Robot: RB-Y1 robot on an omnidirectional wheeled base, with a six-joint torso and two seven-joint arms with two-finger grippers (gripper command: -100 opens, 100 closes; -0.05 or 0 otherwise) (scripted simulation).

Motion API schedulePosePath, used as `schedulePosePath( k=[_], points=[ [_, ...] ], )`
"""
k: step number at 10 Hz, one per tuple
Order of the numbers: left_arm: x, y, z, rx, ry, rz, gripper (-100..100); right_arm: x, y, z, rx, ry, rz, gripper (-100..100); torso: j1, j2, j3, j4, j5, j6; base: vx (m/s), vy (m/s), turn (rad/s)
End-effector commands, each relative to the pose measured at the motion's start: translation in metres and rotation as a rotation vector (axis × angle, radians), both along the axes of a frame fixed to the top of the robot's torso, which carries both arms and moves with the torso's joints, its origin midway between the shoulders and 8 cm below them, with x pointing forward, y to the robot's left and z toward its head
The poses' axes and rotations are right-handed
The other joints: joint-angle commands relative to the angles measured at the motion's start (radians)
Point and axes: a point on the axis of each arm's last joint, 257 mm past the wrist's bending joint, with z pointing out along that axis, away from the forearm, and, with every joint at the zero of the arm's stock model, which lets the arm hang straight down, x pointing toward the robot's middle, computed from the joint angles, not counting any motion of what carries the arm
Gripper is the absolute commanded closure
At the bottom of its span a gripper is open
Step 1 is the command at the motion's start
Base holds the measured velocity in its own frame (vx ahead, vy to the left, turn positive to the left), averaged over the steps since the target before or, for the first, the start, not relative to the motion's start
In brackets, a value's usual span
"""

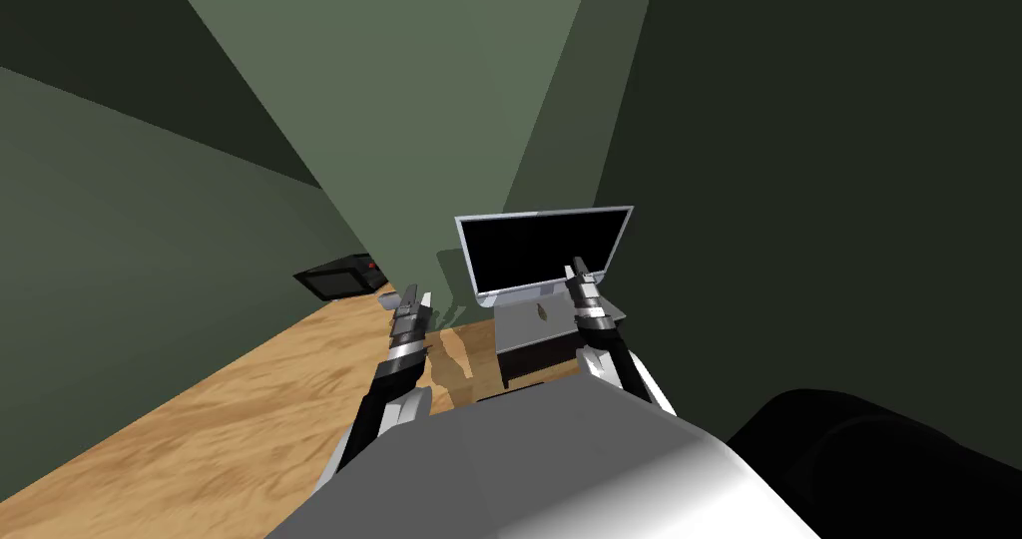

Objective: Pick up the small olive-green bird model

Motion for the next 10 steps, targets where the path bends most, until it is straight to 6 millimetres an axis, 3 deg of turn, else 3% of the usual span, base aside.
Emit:
schedulePosePath(
  k=[1,6,10],
  points=[
    [0.0,0.0,0.0,0.0,0.0,0.0,0,0.004,0.007,-0.005,-0.035,0.025,0.02,-100,0.0,0.0,0.0,0.0,0.0,0.0,-0.03,-0.013,0.082],
    [0.0,0.0,0.0,0.0,0.0,0.0,0,0.017,0.037,-0.043,-0.173,0.157,0.078,-100,-0.002,0.006,0.003,0.001,0.0,0.0,-0.078,-0.028,0.177],
    [0.0,0.0,0.0,0.0,0.0,0.0,0,0.024,0.068,-0.11,-0.356,0.327,0.129,-100,-0.001,0.011,0.006,0.002,0.0,-0.001,-0.149,-0.014,0.288]
  ],
)
